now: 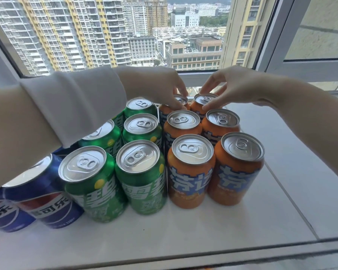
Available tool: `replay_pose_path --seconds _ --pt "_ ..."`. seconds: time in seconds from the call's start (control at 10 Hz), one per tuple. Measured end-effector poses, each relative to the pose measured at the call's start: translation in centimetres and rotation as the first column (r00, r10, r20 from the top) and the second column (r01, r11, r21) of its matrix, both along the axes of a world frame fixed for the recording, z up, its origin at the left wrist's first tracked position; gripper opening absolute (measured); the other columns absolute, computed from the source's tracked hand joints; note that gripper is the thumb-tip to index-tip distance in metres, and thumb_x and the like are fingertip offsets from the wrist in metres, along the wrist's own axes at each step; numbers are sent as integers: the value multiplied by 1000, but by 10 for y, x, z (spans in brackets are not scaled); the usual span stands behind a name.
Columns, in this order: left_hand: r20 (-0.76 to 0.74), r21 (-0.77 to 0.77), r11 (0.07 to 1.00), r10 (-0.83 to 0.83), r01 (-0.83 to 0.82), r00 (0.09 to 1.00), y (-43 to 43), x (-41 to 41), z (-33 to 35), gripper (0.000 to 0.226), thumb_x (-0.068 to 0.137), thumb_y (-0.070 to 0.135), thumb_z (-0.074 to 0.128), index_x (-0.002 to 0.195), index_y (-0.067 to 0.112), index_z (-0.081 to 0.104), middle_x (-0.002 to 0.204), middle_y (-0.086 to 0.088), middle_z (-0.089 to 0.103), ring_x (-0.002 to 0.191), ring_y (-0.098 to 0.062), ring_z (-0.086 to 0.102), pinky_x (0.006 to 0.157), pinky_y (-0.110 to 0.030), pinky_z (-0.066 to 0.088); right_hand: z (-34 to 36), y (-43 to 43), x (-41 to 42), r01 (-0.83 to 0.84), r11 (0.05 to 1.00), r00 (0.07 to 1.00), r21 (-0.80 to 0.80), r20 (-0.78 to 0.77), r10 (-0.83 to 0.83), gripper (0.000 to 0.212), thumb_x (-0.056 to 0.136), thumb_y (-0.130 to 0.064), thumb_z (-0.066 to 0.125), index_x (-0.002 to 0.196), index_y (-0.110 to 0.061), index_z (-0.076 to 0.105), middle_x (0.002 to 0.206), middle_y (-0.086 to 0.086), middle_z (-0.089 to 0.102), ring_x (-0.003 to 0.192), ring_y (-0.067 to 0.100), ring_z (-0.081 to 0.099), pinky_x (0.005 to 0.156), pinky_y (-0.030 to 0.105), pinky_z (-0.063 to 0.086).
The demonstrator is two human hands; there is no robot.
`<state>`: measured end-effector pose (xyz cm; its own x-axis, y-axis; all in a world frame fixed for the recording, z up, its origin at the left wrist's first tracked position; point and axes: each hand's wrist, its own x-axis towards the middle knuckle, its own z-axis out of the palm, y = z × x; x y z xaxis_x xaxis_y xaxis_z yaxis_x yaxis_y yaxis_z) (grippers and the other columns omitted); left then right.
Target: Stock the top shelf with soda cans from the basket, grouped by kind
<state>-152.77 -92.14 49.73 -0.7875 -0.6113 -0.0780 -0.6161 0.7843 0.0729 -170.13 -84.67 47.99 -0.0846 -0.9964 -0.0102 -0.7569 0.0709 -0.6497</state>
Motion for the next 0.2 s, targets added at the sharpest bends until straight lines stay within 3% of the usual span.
replay_pose_path --seconds 0.2 --pt "-19 -21 999 42 -42 999 8 6 -3 50 90 48 45 134 24 47 137 0 51 120 -20 50 101 -32 33 3 4 4 43 998 999 37 2 -43 51 78 -31 71 123 -15 54 122 3 59 101 15 55 79 21 43"
